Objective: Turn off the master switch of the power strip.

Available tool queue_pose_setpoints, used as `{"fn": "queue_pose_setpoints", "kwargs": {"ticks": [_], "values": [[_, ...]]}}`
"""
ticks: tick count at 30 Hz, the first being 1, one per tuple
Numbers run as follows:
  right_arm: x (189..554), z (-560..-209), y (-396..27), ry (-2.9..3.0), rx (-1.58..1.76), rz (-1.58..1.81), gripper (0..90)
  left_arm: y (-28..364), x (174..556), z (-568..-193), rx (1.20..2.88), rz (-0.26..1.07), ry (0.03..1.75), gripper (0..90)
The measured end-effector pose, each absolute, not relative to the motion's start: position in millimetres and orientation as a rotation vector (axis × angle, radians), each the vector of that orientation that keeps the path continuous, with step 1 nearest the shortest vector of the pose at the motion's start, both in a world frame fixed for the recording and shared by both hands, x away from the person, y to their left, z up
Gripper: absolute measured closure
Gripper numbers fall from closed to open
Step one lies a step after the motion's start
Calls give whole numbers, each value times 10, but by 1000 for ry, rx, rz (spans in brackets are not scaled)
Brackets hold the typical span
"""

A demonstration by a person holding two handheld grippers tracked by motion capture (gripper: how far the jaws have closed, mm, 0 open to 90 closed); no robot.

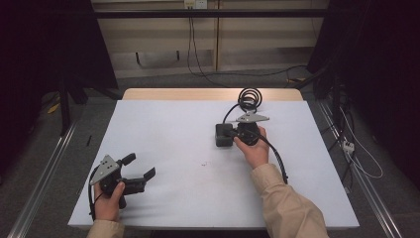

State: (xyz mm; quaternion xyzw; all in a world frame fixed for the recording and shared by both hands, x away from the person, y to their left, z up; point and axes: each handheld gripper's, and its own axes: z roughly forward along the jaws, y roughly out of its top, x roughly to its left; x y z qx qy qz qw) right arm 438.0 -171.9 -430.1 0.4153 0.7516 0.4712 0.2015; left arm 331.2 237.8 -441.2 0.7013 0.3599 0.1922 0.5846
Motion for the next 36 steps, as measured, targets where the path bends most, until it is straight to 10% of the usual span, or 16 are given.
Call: {"fn": "queue_pose_setpoints", "kwargs": {"ticks": [36], "values": [[4360, -4328, -1697, 2080, 1200, 1350, 900, 2358, 3290, -4397, 1643, 455, 828, 43]]}}
